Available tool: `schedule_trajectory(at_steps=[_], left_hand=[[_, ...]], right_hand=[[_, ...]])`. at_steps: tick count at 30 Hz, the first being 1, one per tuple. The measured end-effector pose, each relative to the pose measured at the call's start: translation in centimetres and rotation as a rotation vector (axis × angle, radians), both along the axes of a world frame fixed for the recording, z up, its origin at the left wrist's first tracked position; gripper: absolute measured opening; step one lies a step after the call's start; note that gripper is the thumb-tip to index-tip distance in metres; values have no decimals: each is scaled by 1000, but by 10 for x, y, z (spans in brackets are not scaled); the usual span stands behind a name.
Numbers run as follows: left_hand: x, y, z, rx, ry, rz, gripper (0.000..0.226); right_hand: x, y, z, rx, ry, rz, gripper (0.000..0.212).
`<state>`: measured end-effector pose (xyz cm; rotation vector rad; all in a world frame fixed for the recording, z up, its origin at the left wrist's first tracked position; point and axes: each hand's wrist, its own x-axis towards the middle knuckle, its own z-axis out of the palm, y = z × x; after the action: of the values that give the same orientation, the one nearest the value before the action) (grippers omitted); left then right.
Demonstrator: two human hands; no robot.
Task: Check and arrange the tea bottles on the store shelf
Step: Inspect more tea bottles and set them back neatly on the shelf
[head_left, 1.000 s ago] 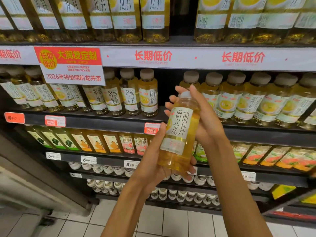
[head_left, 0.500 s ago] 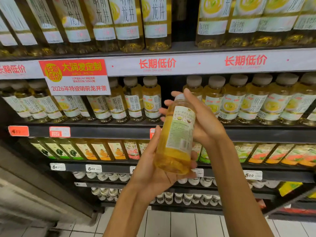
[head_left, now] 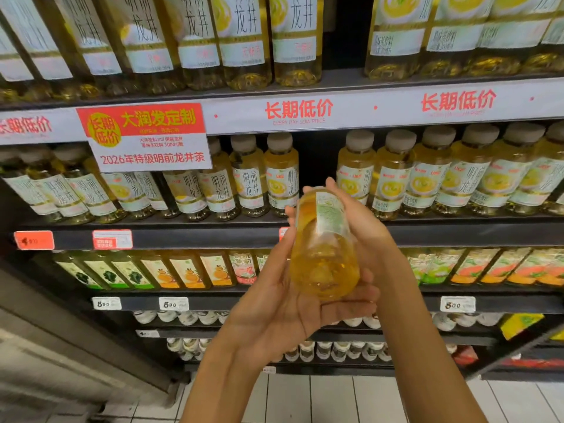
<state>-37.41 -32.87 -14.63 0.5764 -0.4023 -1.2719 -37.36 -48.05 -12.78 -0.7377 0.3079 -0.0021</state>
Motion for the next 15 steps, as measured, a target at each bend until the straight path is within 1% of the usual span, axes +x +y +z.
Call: schedule_trajectory(at_steps=[2,4,6,8,9,11,13,15], left_hand=[[3,3,0,49,-89,65,62],[5,4,0,163,-220,167,58],[8,5,-3,271,-375,277,52],[12,5,-7,362,-553,318,48],[14,6,-10,389,-620,322,49],[17,7,-13,393,-678,327,53],[19,6,-15,375,-713,356,57],[22,3,-15,357,-765,441,57]], right_hand=[[3,-2,0,-128,-17,-46,41],[3,-2,1,-347,-21,-64,42],[1,0,1,-549,-61,-17,39],[-2,3,2,-689,-123,8,39],[-3,3,3,-722,-163,-12,43],[-5,4,5,-683,-269,-78,49],[-8,5,7,-616,-378,-122,47],[-13,4,7,-645,-474,-139,46]])
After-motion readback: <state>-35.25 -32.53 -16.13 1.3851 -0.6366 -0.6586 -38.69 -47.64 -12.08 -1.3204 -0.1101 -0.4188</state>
